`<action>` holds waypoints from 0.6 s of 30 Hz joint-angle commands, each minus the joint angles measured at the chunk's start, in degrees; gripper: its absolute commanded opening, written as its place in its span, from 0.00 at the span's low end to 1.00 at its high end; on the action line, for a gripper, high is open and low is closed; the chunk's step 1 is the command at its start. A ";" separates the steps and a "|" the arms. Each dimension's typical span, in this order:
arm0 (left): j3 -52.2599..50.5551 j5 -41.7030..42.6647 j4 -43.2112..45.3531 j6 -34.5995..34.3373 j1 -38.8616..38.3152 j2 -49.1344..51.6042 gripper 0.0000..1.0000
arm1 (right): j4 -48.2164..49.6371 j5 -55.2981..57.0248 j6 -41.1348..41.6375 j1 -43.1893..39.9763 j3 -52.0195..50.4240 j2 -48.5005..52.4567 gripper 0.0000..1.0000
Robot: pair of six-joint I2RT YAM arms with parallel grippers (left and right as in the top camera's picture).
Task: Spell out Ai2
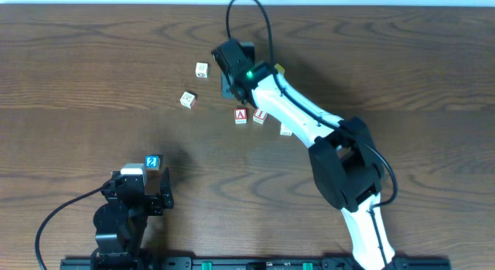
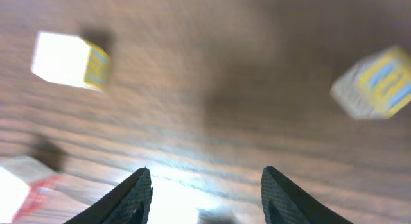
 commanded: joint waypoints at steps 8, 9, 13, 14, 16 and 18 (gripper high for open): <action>-0.96 -0.02 0.13 -0.24 0.07 -0.33 0.95 | -21.20 2.97 3.58 -2.75 11.87 -0.50 0.47; -0.96 -0.02 0.13 -0.24 0.07 -0.33 0.95 | -23.61 2.12 5.25 -3.48 11.85 -0.55 0.41; -0.96 -0.02 0.13 -0.22 0.07 -0.33 0.95 | -28.11 1.07 6.45 -5.95 10.08 -0.57 0.01; -0.96 -0.02 0.13 -0.22 0.07 -0.33 0.95 | -28.02 0.59 6.43 -6.45 8.98 -0.57 0.01; -0.96 -0.02 0.13 -0.22 0.07 -0.33 0.95 | -26.47 -1.95 6.14 -7.43 5.64 -0.57 0.02; -0.96 -0.02 0.13 -0.24 0.07 -0.33 0.95 | -24.00 -4.26 5.07 -7.96 2.32 -0.57 0.02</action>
